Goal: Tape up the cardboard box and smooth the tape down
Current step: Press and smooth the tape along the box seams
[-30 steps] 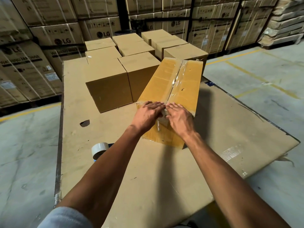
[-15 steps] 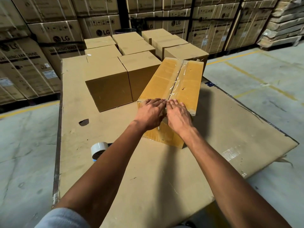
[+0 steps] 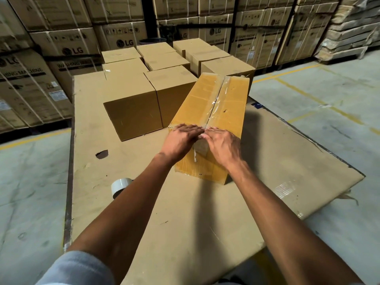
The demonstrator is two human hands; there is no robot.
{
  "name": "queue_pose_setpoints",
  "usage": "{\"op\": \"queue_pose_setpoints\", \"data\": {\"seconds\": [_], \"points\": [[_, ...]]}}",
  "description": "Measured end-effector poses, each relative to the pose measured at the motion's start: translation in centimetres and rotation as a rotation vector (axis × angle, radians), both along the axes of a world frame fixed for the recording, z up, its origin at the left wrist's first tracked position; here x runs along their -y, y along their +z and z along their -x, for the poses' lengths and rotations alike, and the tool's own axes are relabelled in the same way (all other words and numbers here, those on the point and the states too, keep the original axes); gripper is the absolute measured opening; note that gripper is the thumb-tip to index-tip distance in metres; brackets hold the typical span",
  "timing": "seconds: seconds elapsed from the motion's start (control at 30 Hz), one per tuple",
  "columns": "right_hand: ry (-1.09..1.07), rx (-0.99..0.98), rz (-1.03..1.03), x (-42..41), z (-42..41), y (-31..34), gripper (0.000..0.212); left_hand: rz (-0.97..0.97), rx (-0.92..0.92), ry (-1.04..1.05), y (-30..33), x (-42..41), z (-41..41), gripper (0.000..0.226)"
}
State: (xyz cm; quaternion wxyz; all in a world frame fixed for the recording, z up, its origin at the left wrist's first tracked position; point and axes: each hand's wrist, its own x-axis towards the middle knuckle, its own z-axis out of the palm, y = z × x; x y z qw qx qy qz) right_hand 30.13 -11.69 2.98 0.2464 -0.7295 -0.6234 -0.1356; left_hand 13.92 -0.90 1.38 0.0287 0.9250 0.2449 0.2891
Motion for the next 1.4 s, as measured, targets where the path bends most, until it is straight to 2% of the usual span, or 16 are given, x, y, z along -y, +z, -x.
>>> {"op": "queue_pose_setpoints", "data": {"seconds": [0.17,0.33,0.47,0.67,0.73,0.9,1.0,1.07,1.17,1.3,1.4], "points": [[0.000,0.028,-0.142,-1.0,-0.6,-2.5,0.035,-0.011,0.093,0.046,-1.7,-0.4,-0.3,0.041],[-0.008,0.129,-0.230,-1.5,-1.2,-4.2,0.040,-0.050,0.139,0.071,-3.3,-0.9,-0.5,0.039],[-0.034,0.228,-0.231,-1.5,-1.2,-5.3,0.040,-0.164,0.106,0.057,-4.5,-1.3,-0.1,0.047],[-0.084,0.323,-0.109,-0.4,-0.6,-5.7,0.064,-0.213,0.027,0.052,-4.9,-1.4,0.5,0.067],[-0.084,0.343,-0.085,-0.3,-0.7,-5.7,0.066,-0.200,0.008,0.032,-4.7,-1.5,0.7,0.070],[-0.114,0.251,-0.241,-0.7,-0.2,-5.3,0.041,-0.140,0.066,0.037,-4.0,-1.3,0.4,0.045],[-0.140,0.243,-0.270,-1.0,0.1,-5.5,0.036,-0.147,0.121,0.093,-4.6,-1.2,-0.3,0.037],[-0.152,0.307,-0.237,-1.0,-0.1,-5.7,0.043,-0.175,0.118,0.114,-5.1,-1.3,-0.6,0.039],[-0.130,0.390,-0.142,-0.8,-0.6,-6.3,0.066,-0.245,0.062,0.119,-5.9,-1.7,-0.3,0.046],[-0.144,0.419,-0.047,-0.6,-0.3,-6.7,0.101,-0.307,0.026,0.144,-6.5,-1.8,0.1,0.057],[-0.150,0.421,-0.028,-0.4,-0.1,-6.8,0.114,-0.311,-0.033,0.117,-6.5,-1.9,0.6,0.073]]}}
